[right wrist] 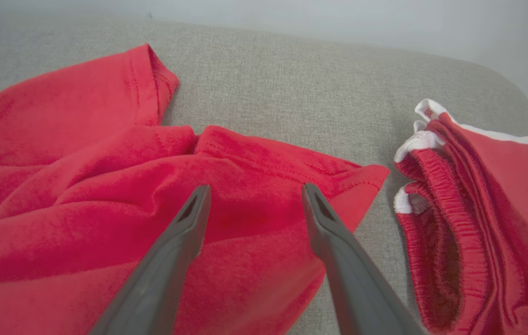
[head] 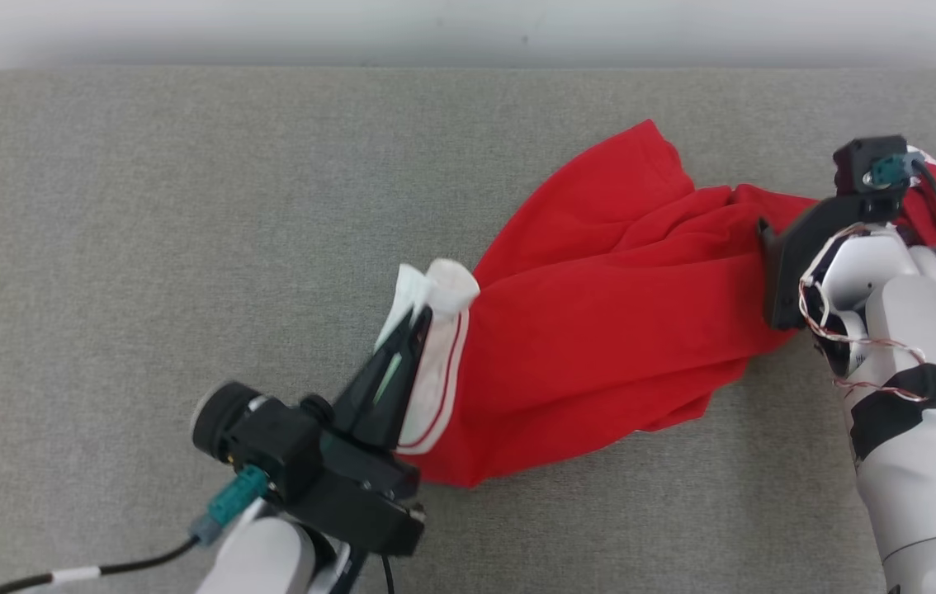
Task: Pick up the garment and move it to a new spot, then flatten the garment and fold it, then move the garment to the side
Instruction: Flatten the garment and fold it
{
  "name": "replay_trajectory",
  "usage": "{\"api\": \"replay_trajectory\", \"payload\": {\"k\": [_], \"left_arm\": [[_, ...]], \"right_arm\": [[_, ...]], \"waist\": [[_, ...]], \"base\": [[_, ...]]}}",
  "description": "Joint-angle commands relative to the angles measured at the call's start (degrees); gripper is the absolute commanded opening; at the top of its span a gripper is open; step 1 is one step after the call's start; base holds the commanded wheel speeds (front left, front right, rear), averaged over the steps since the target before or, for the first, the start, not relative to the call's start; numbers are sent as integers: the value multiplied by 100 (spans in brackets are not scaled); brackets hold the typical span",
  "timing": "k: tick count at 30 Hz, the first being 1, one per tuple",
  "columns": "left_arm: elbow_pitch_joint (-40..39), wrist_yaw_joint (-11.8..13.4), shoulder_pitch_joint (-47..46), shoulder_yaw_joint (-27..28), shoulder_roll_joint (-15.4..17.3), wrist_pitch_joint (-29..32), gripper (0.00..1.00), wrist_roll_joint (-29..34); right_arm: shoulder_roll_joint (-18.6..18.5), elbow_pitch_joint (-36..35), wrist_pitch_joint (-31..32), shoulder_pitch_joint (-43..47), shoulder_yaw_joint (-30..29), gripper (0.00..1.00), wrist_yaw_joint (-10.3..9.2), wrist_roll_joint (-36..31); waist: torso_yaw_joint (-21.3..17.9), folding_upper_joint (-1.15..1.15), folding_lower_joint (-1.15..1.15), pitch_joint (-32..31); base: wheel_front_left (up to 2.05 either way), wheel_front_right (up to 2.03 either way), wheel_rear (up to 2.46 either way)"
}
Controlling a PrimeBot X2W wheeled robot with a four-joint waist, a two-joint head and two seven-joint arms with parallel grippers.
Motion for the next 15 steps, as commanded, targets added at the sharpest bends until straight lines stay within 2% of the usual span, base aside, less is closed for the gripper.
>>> {"api": "replay_trajectory", "payload": {"k": [1, 11, 12, 13, 14, 15], "left_arm": [[-42, -7, 133, -45, -22, -18, 0, -67], [-69, -2, 181, -214, -141, -19, 0, -125], [-68, -2, 177, -217, -144, -19, 0, -130], [-69, -2, 175, -217, -145, -19, 0, -134], [-74, -2, 176, -216, -149, -19, 0, -124], [-78, -2, 179, -210, -152, -19, 0, -111]], "right_arm": [[4, 67, 19, 77, 0, 100, -14, -51], [-10, 347, -27, 14, 71, 100, -14, 19], [-21, 381, -28, 5, 81, 82, -14, 17], [-21, 409, -33, -4, 87, 60, -14, 17], [-28, 436, -51, -18, 87, 30, -14, 12], [-37, 454, -63, -30, 78, 16, -14, -4]], "waist": [[54, 0, 0, 44], [310, 0, 0, 115], [318, 0, 0, 113], [324, 0, 0, 110], [326, 0, 0, 108], [326, 0, 0, 105]], "base": [[0, 0, 0], [0, 0, 0], [0, 0, 0], [0, 0, 0], [0, 0, 0], [0, 0, 0]]}}
